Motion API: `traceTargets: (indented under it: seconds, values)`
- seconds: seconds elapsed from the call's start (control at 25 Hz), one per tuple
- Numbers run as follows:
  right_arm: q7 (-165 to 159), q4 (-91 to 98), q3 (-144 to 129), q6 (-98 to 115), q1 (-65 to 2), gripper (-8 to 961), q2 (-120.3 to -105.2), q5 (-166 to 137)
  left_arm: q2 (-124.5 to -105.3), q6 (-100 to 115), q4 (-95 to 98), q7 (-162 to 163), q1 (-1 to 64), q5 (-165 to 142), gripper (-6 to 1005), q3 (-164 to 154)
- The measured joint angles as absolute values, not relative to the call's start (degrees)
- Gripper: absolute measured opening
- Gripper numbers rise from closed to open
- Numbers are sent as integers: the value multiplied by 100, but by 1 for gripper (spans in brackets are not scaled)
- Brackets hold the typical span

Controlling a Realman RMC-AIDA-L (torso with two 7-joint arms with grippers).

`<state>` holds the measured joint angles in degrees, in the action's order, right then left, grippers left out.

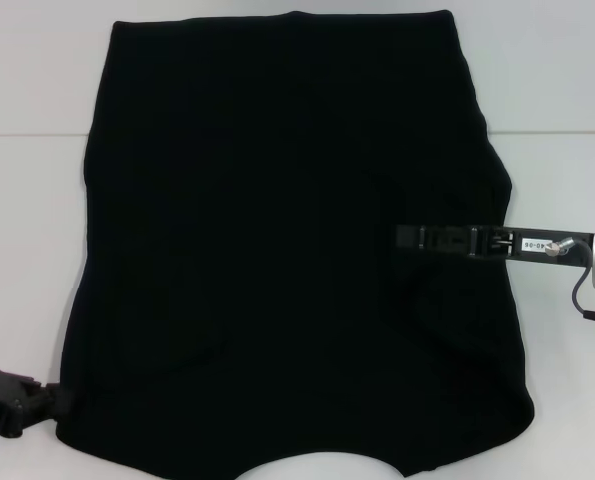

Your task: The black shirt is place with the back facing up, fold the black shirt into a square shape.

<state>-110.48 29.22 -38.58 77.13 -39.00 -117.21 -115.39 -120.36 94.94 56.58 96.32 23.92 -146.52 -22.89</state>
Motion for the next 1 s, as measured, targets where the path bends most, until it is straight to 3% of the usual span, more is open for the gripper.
traceTargets:
  seconds: [0.2, 0.72, 1.0]
  values:
    - [-11048, 2928, -3858, 7707, -3842, 547, -11655, -11546, -12018, 9532, 5695, 9660, 2392, -14676, 52, -2275]
    - [-11060, 2897, -3931, 7847, -3254, 527, -11277, -11648, -11997, 9682, 5666, 9719, 2431, -14654, 51, -2276]
    - [-11362, 2934, -3906, 8087, -3054, 596, -11131, -12351, -11998, 9638, 5640, 9721, 2453, -14651, 51, -2276]
